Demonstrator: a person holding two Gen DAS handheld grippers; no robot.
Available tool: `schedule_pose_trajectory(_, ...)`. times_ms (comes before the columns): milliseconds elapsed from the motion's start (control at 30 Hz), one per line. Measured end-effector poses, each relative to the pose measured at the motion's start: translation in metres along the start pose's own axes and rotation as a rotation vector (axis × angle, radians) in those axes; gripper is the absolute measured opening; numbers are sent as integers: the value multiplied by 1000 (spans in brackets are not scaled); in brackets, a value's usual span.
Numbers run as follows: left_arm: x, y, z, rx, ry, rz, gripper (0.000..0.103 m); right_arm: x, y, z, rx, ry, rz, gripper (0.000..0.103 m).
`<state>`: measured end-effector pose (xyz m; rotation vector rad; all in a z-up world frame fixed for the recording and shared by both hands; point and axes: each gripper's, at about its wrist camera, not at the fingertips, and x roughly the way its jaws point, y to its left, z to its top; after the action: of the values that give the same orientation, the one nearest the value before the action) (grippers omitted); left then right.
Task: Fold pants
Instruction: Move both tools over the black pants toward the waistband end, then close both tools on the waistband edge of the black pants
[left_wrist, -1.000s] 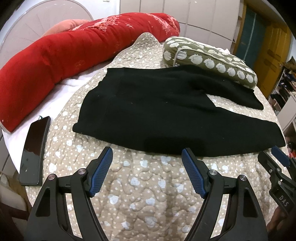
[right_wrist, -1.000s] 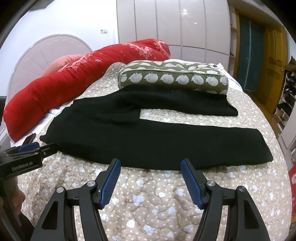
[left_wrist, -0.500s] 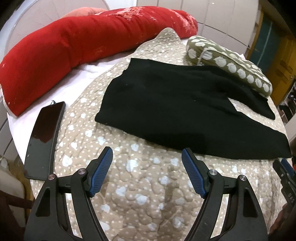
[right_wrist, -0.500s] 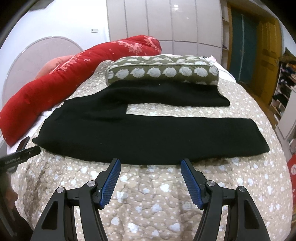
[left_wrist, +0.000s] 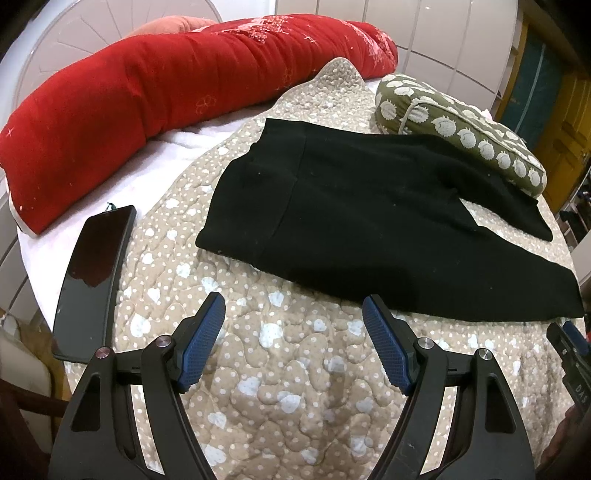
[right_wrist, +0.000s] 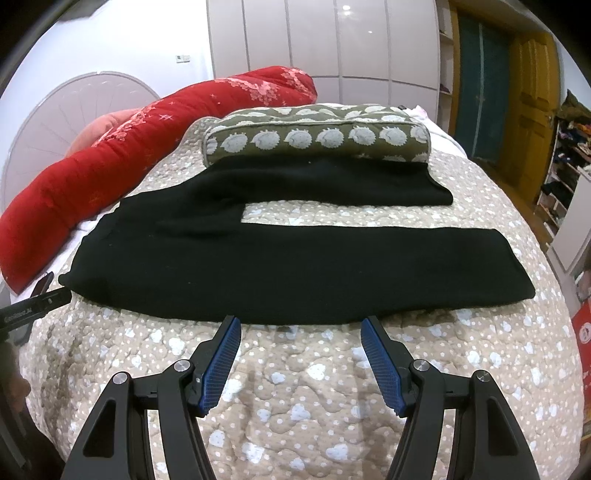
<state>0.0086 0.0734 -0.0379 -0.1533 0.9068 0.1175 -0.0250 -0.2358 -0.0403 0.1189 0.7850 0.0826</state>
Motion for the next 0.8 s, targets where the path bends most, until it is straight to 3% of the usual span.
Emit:
schedule_pose_trajectory(433,2,4,1,-24,12,-11,78,4,-21,-4,47,23,-14,65)
schedule_pose_trajectory(667,8,33,0,-155,50,-91,78,9,-57,-11,120,44,-47,65)
schedule_pose_trajectory(800,25,39,2,-223,90,-115,78,15,-83,-11,200,55,-18,65)
